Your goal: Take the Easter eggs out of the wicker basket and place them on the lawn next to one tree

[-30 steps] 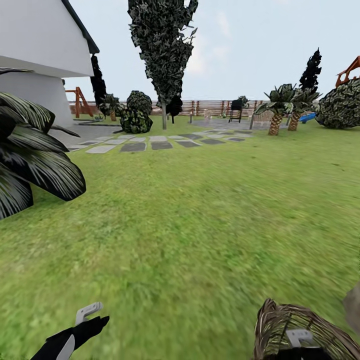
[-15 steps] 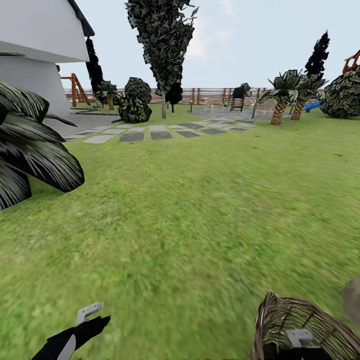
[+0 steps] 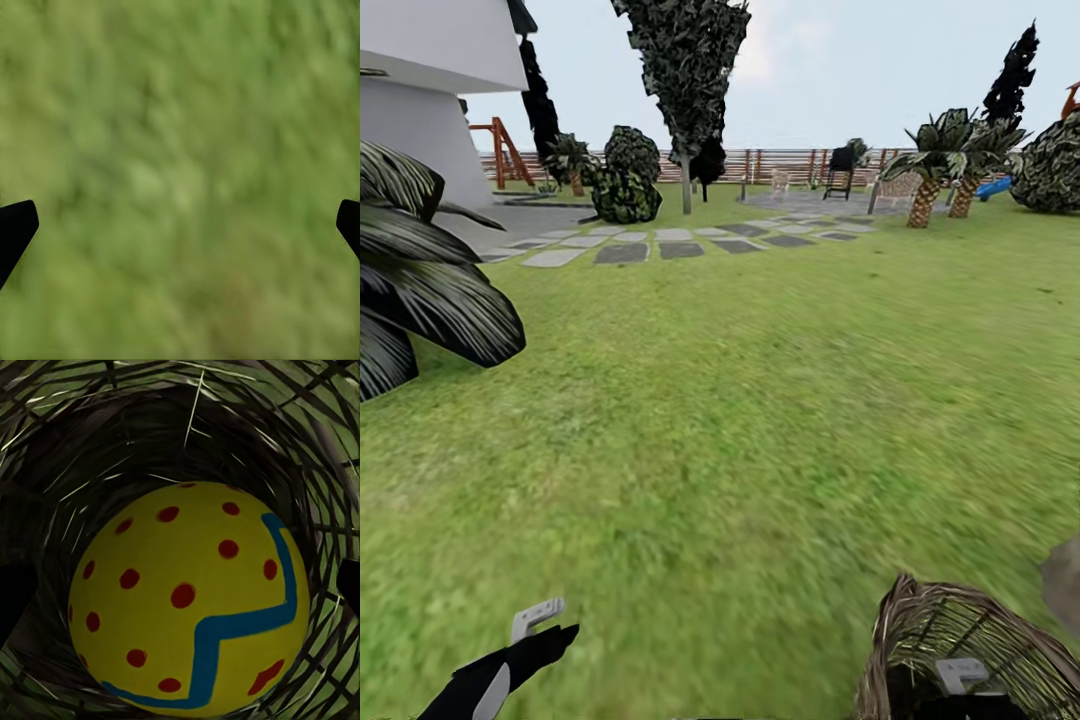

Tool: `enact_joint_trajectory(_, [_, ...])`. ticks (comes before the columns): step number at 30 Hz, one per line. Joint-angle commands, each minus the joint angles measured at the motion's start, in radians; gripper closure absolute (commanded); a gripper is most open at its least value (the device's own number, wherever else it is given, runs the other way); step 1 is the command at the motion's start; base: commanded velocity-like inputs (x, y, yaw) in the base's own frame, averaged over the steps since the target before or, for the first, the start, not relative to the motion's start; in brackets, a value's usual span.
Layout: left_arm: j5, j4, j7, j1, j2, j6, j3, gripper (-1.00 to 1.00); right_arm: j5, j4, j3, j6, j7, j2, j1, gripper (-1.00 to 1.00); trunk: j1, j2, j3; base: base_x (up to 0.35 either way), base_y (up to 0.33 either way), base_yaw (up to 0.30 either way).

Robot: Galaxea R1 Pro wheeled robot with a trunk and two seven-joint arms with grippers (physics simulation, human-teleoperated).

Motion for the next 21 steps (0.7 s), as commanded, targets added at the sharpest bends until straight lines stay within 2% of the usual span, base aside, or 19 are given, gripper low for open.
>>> enact_joint_trajectory(1, [0.008, -0.005, -0.006, 0.000, 0.000, 0.009, 0.007, -1.00, 0.002, -0.002, 0.001, 0.006, 0.003, 0.000, 0.000, -1.00, 0.000, -0.001, -0.005, 0.000, 0.000, 0.000])
enact_joint_trajectory(7, [0.009, -0.044, -0.007, 0.000, 0.002, 0.009, 0.009, -1.00, 0.002, -0.002, 0.001, 0.006, 0.003, 0.000, 0.000, -1.00, 0.003, -0.002, -0.028, 0.000, 0.000, 0.000])
enact_joint_trajectory(13, [0.009, -0.229, -0.005, 0.000, 0.007, 0.023, 0.013, -1.00, 0.002, -0.001, 0.000, 0.007, 0.003, 0.001, 0.001, -1.00, 0.006, -0.003, -0.051, 0.000, 0.000, 0.000])
enact_joint_trajectory(21, [0.009, -0.259, -0.003, 0.000, 0.001, 0.034, 0.011, -1.00, 0.002, -0.002, 0.000, 0.007, 0.003, 0.000, 0.000, -1.00, 0.009, -0.005, -0.082, 0.000, 0.000, 0.000])
